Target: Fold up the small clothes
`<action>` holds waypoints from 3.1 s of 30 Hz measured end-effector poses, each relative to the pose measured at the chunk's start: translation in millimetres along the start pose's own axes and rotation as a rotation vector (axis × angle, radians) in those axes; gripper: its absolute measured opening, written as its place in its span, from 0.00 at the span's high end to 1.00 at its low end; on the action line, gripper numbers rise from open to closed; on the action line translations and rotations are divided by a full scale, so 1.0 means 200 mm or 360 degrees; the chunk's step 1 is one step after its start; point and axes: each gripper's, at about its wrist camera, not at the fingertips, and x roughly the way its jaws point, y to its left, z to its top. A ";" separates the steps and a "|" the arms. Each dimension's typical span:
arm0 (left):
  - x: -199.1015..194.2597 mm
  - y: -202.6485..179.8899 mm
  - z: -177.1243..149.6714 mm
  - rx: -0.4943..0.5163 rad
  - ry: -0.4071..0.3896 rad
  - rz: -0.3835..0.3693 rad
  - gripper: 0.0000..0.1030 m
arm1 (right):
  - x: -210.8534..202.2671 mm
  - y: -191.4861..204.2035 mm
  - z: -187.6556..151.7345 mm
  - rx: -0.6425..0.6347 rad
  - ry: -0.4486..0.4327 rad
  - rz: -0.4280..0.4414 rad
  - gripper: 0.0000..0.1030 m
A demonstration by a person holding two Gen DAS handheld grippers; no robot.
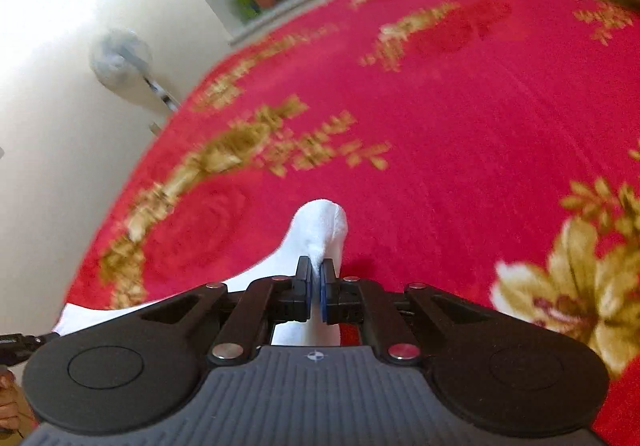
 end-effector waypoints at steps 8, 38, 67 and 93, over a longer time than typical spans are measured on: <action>-0.20 0.00 -0.12 0.0067 0.0107 0.0051 0.75 | -0.10 -0.07 -0.03 -0.0012 0.0127 -0.0185 0.72; -0.64 0.02 -0.79 0.0134 0.0250 0.0148 0.84 | -0.67 -0.01 -0.59 -0.0105 0.0443 -0.0410 0.84; -0.48 0.26 -0.78 -0.0292 0.0387 0.0113 0.35 | -0.56 0.25 -0.52 -0.0405 0.0308 -0.0286 0.61; -0.51 0.17 -0.88 -0.0196 0.0250 0.0100 0.84 | -0.64 0.32 -0.44 -0.0320 0.0191 -0.0215 0.61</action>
